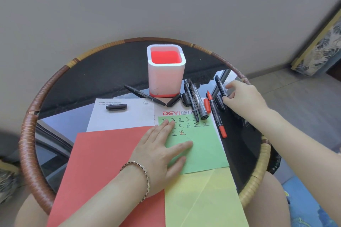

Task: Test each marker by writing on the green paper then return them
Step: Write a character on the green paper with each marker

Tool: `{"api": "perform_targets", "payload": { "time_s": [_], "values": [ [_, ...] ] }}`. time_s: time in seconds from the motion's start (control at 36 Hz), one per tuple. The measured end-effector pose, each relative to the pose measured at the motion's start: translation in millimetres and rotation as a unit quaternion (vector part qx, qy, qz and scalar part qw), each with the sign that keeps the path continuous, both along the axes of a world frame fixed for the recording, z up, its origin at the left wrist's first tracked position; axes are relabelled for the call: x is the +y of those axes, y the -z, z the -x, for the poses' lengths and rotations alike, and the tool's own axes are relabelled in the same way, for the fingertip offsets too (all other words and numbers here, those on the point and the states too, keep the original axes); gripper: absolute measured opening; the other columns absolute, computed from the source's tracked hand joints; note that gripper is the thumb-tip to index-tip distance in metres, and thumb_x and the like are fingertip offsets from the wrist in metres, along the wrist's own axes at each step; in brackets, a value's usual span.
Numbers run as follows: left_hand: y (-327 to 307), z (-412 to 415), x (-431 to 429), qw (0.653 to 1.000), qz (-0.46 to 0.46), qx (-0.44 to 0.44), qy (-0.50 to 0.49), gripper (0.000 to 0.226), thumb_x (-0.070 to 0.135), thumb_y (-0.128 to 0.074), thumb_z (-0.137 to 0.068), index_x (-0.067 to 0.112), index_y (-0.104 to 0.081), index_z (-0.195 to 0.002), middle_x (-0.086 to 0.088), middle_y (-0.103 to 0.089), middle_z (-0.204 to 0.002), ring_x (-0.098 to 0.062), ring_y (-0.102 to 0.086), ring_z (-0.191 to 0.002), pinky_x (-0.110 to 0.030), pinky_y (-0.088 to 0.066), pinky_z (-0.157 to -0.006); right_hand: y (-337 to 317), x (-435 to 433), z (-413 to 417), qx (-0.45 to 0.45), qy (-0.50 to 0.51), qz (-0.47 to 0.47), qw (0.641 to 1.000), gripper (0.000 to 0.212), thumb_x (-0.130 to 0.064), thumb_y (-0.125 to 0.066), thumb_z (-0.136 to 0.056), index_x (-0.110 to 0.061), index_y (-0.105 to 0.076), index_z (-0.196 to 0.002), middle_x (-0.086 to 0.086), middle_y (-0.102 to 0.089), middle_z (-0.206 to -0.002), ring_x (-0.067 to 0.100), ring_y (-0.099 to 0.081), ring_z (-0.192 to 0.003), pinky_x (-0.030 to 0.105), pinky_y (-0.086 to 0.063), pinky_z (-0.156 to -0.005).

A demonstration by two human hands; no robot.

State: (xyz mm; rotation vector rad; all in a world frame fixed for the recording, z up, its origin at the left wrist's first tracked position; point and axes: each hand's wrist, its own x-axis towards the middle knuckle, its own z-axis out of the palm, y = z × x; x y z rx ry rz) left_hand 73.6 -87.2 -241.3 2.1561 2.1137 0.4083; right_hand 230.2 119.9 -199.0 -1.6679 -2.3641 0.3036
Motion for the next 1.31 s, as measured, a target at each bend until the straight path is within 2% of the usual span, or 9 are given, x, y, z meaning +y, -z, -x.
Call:
{"api": "perform_targets", "payload": {
  "time_s": [0.19, 0.31, 0.42, 0.5, 0.75, 0.86, 1.06, 1.22, 1.31],
  "values": [
    [1, 0, 1, 1.0, -0.004, -0.01, 0.001, 0.037, 0.044, -0.04, -0.08, 0.041, -0.063, -0.108, -0.016, -0.057, -0.126, -0.031, -0.052, -0.119, -0.033, -0.022, -0.101, -17, -18, 1, 0.217, 0.063, 0.112, 0.968, 0.039, -0.019, -0.06, -0.084, -0.009, -0.058, -0.122, 0.009, -0.062, -0.116, 0.018, -0.057, -0.097, 0.031, -0.046, -0.086],
    [1, 0, 1, 1.0, -0.008, -0.013, 0.004, 0.038, 0.044, -0.039, -0.08, 0.04, -0.064, -0.109, -0.016, -0.056, -0.127, -0.032, -0.052, -0.119, -0.034, -0.022, -0.101, -33, -48, -2, 0.414, 0.032, 0.242, 0.877, 0.02, -0.013, -0.057, -0.089, -0.011, -0.062, -0.108, -0.007, -0.065, -0.068, -0.003, -0.059, -0.049, 0.009, -0.047, -0.05],
    [2, 1, 0, 1.0, -0.008, -0.017, 0.006, 0.038, 0.043, -0.04, -0.08, 0.039, -0.064, -0.108, -0.017, -0.056, -0.127, -0.032, -0.051, -0.119, -0.035, -0.022, -0.101, -32, -77, -2, 0.503, 0.003, 0.254, 0.826, 0.004, -0.014, -0.059, -0.085, -0.017, -0.061, -0.085, -0.011, -0.059, -0.049, 0.001, -0.055, -0.049, 0.012, -0.051, -0.056],
    [1, 1, 0, 1.0, -0.01, -0.02, 0.005, 0.038, 0.043, -0.04, -0.079, 0.039, -0.064, -0.108, -0.018, -0.056, -0.126, -0.033, -0.052, -0.119, -0.035, -0.022, -0.101, -23, -99, 4, 0.55, -0.022, 0.244, 0.799, 0.013, -0.012, -0.056, -0.086, -0.014, -0.052, -0.074, -0.003, -0.059, -0.048, 0.01, -0.058, -0.049, 0.018, -0.051, -0.052],
    [2, 1, 1, 1.0, -0.004, -0.02, 0.005, 0.039, 0.044, -0.039, -0.079, 0.039, -0.064, -0.108, -0.019, -0.056, -0.126, -0.034, -0.052, -0.118, -0.036, -0.023, -0.1, 9, -118, 29, 0.521, -0.063, 0.231, 0.819, 0.011, -0.008, -0.059, -0.085, -0.016, -0.062, -0.079, 0.004, -0.069, -0.075, 0.013, -0.069, -0.068, 0.021, -0.056, -0.065],
    [2, 1, 2, 1.0, -0.006, -0.023, 0.004, 0.039, 0.044, -0.039, -0.079, 0.039, -0.064, -0.108, -0.019, -0.056, -0.126, -0.033, -0.052, -0.118, -0.036, -0.024, -0.1, 10, -109, 29, 0.494, -0.037, 0.161, 0.854, 0.017, -0.018, -0.067, -0.08, -0.014, -0.057, -0.068, 0.005, -0.062, -0.063, 0.005, -0.059, -0.055, 0.016, -0.048, -0.06],
    [1, 0, 1, 1.0, -0.006, -0.024, 0.003, 0.039, 0.044, -0.039, -0.079, 0.04, -0.064, -0.108, -0.019, -0.056, -0.126, -0.033, -0.052, -0.118, -0.036, -0.023, -0.1, 16, -101, 32, 0.503, 0.024, 0.135, 0.854, 0.031, -0.025, -0.068, -0.08, -0.014, -0.049, -0.059, 0.002, -0.052, -0.047, 0.007, -0.047, -0.041, 0.014, -0.039, -0.046],
    [2, 0, 2, 1.0, -0.008, -0.03, 0.004, 0.039, 0.043, -0.039, -0.079, 0.039, -0.064, -0.108, -0.018, -0.056, -0.126, -0.033, -0.051, -0.119, -0.035, -0.022, -0.101, 28, -103, 34, 0.484, 0.048, 0.068, 0.871, 0.042, -0.018, -0.069, -0.079, -0.007, -0.042, -0.05, -0.001, -0.047, -0.034, 0.005, -0.041, -0.033, 0.015, -0.036, -0.044],
    [2, 0, 1, 0.999, -0.007, -0.031, 0.005, 0.039, 0.043, -0.039, -0.079, 0.039, -0.064, -0.109, -0.018, -0.056, -0.127, -0.033, -0.051, -0.12, -0.035, -0.022, -0.101, 30, -104, 36, 0.464, 0.05, 0.048, 0.883, 0.039, -0.007, -0.064, -0.079, -0.001, -0.039, -0.049, 0.017, -0.046, -0.041, 0.008, -0.038, -0.034, 0.016, -0.033, -0.044]
  ]
}}
